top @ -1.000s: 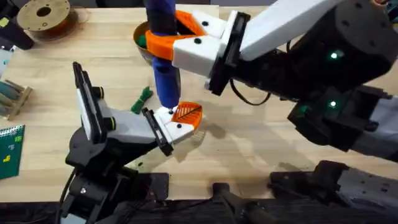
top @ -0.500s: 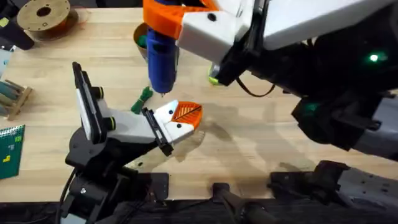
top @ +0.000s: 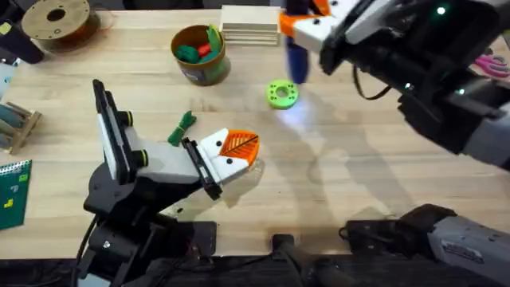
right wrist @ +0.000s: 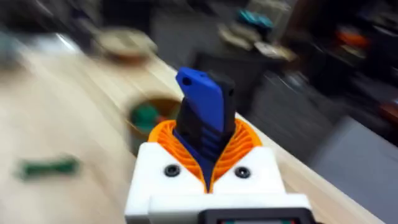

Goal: Pick up the gripper from the table and insert it into the empty holder that is missing its gripper. Then pick up a screw, insert it into the mounting hole, and use the screwdriver to tighten it. Finally, clean up the table by picking up the vegetable and placing it into the bucket.

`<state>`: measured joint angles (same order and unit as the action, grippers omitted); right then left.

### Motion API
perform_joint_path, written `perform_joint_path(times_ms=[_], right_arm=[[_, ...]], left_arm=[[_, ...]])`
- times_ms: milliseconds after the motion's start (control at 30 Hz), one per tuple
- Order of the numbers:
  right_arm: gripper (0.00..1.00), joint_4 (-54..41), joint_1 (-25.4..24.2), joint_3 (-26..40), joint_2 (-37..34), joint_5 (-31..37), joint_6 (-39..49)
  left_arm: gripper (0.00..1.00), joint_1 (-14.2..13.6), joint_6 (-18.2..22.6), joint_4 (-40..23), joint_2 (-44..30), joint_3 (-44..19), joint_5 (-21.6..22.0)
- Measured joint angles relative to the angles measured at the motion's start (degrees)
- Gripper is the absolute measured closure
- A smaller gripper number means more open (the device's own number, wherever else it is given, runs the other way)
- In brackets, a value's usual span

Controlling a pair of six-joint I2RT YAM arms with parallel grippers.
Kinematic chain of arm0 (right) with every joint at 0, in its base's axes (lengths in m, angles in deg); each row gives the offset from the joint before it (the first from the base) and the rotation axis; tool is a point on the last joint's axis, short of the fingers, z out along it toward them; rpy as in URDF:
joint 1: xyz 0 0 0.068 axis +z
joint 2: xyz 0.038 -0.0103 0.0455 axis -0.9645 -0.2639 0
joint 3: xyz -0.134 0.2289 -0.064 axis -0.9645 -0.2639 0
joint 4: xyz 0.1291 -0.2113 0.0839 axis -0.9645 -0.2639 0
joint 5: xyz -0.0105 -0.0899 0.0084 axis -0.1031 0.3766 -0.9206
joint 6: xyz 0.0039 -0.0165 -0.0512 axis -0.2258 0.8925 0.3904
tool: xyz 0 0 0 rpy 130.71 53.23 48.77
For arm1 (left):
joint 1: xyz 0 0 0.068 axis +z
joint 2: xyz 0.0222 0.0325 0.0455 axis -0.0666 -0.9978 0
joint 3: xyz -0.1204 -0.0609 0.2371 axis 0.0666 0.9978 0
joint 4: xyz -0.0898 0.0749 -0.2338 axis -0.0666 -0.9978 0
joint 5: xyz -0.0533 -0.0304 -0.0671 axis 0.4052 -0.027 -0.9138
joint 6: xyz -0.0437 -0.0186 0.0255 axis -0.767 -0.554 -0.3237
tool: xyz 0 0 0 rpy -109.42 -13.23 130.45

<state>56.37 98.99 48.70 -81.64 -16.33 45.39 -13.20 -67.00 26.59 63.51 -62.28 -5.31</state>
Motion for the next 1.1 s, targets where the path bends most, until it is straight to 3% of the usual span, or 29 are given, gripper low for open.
perform_joint_path(times_ms=[167, 433, 800, 833, 1000, 1033, 1100], right_arm=[[0.969, -7.4, -5.7, 0.0, -4.6, 4.9, 15.3], [0.969, -12.0, -6.5, 0.0, -13.7, 15.6, 40.2], [0.950, -18.8, -6.5, 0.5, -22.2, 20.5, 50.1], [0.852, -19.8, -6.5, 0.5, -22.3, 20.7, 50.1], [0.124, -20.0, -6.3, 1.2, -21.8, 22.9, 44.7], [0.046, -20.0, -6.3, 1.3, -21.3, 23.3, 43.1], [0.019, -20.5, -5.3, 1.3, -18.8, 24.1, 34.4]], left_arm=[[0.997, 0.0, 0.0, 0.0, 0.0, 0.0, 0.0], [0.997, 0.0, 0.0, 0.0, 0.0, 0.0, 0.0], [0.997, 0.0, 0.0, 0.0, 0.0, 0.0, 0.0], [0.997, 0.0, 0.0, 0.0, 0.0, 0.0, 0.0], [0.997, 0.0, 0.0, 0.0, 0.0, 0.0, 0.0], [0.997, 0.0, 0.0, 0.0, 0.0, 0.0, 0.0], [0.997, 0.0, 0.0, 0.0, 0.0, 0.0, 0.0]])
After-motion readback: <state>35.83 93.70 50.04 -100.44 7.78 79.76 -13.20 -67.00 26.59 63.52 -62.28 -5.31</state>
